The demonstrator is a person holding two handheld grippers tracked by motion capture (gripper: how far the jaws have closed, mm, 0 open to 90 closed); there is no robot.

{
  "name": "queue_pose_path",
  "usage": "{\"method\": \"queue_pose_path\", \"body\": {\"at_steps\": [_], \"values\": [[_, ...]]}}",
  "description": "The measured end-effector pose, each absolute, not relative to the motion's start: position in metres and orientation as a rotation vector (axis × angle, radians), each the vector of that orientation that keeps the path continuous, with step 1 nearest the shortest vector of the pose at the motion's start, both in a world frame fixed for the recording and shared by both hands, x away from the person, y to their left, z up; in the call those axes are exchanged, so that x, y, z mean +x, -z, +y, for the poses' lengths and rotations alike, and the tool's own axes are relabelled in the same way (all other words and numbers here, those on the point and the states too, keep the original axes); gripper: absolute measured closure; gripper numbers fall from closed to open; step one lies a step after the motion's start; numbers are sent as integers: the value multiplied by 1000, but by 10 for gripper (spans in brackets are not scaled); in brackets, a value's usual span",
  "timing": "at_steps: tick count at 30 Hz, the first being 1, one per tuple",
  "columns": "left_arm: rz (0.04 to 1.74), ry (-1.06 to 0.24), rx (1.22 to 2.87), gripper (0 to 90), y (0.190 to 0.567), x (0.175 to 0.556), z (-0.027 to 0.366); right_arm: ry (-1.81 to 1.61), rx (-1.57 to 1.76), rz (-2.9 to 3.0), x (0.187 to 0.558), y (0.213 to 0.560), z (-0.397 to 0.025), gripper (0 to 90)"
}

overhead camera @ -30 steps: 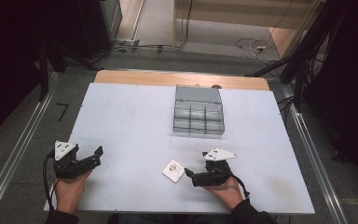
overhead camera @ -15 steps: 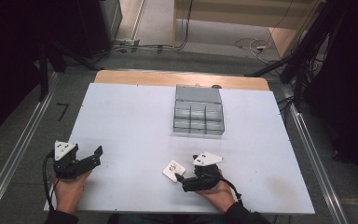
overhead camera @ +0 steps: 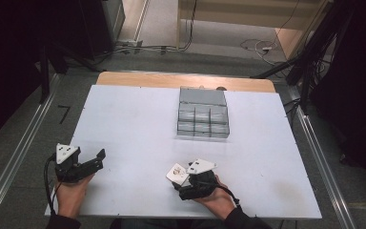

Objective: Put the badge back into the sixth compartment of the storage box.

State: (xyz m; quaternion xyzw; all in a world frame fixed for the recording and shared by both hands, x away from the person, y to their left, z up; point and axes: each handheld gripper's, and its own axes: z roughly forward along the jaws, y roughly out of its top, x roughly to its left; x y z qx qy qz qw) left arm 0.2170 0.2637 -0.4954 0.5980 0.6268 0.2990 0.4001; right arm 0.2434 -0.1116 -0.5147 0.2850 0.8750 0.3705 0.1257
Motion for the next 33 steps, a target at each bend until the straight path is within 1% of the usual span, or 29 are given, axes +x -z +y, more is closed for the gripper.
{"method": "queue_pose_path", "body": {"at_steps": [2, 7, 12, 25, 31, 33], "values": [[1584, -756, 1513, 118, 495, 217, 263, -1056, 813, 2556, 243, 515, -109, 130], [1583, -756, 1521, 118, 495, 217, 263, -1027, 794, 2586, 243, 516, -106, 190], [1582, -755, 1521, 118, 496, 218, 263, -1014, 795, 2592, 244, 516, -106, 222], [1582, -753, 1521, 118, 496, 218, 263, -965, 791, 2626, 247, 513, -102, 240], [1583, -750, 1521, 118, 496, 218, 262, -955, 802, 2628, 249, 511, -103, 309], [1584, -748, 1519, 118, 496, 218, 261, -955, 801, 2627, 249, 511, -103, 310]]}}
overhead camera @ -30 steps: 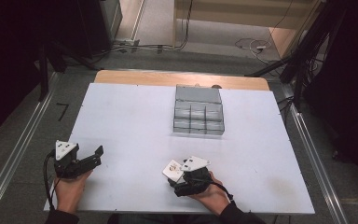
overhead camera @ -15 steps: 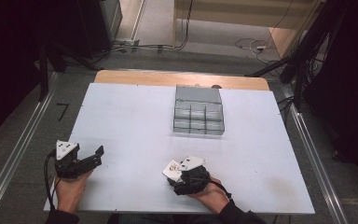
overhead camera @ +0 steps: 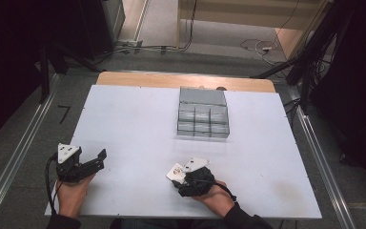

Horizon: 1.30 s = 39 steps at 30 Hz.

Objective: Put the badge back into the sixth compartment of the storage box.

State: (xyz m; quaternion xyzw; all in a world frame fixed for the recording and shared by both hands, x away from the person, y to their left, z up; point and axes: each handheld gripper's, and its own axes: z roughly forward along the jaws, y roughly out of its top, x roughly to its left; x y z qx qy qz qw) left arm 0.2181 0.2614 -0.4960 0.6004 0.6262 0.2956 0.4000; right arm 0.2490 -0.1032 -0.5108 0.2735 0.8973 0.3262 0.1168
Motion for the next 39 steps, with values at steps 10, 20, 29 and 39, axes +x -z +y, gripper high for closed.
{"method": "queue_pose_path", "body": {"at_steps": [10, 20, 29, 39], "values": [[1560, -715, 1523, 124, 494, 218, 255, -970, 785, 2593, 248, 511, -105, 312], [1514, -657, 1534, 123, 489, 224, 237, -1048, 840, 2499, 256, 496, -120, 312], [1455, -536, 1524, 123, 480, 239, 207, -1111, 886, 2406, 263, 482, -139, 311], [1356, -361, 1536, 137, 468, 264, 157, -1164, 934, 2304, 268, 471, -156, 312]]}}
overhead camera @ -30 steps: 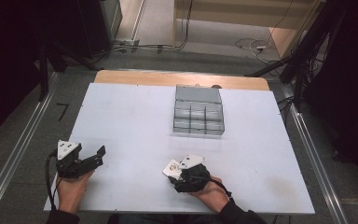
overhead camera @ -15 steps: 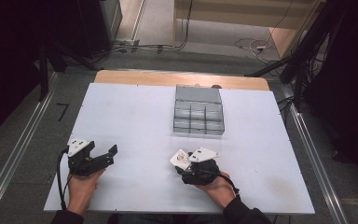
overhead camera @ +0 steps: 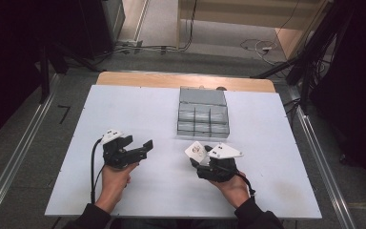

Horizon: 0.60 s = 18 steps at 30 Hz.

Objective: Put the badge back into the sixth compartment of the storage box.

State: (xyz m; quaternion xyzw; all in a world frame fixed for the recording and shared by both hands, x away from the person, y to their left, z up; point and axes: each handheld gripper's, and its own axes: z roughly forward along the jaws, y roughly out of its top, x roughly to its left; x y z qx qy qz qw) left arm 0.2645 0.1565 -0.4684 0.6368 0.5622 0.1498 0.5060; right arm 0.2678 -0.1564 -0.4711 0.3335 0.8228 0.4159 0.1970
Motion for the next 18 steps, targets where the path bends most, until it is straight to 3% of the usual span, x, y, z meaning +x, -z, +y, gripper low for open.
{"method": "queue_pose_path", "body": {"at_steps": [13, 18], "values": [[1309, -275, 1569, 158, 467, 285, 119, -1205, 976, 2229, 273, 464, -170, 312], [1261, -218, 1572, 210, 464, 287, 103, -1211, 981, 2213, 274, 464, -169, 311]]}}
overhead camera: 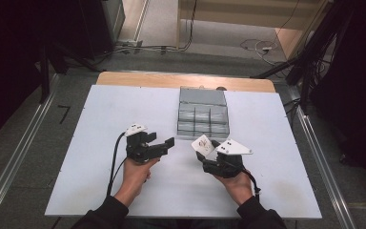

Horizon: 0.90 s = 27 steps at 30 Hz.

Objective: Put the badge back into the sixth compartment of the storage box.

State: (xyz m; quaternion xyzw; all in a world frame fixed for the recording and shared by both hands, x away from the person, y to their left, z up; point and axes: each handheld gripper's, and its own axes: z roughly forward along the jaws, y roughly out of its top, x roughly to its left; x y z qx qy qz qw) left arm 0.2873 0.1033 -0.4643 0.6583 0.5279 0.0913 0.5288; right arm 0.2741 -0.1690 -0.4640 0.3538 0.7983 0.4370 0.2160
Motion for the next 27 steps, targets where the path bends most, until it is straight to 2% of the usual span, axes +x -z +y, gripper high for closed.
{"method": "queue_pose_path", "body": {"at_steps": [5, 21, 23, 25, 27], "values": [[1233, -91, 1522, 292, 466, 294, 85, -1224, 993, 2173, 276, 463, -167, 311], [1191, 105, 1453, 532, 470, 311, 45, -1252, 998, 2131, 279, 458, -170, 311], [1194, 133, 1433, 600, 471, 312, 43, -1255, 997, 2129, 279, 458, -170, 311], [1179, 152, 1420, 758, 471, 313, 40, -1255, 998, 2125, 280, 457, -170, 311], [1160, 181, 1400, 846, 470, 314, 40, -1245, 1003, 2129, 281, 457, -171, 311]]}}
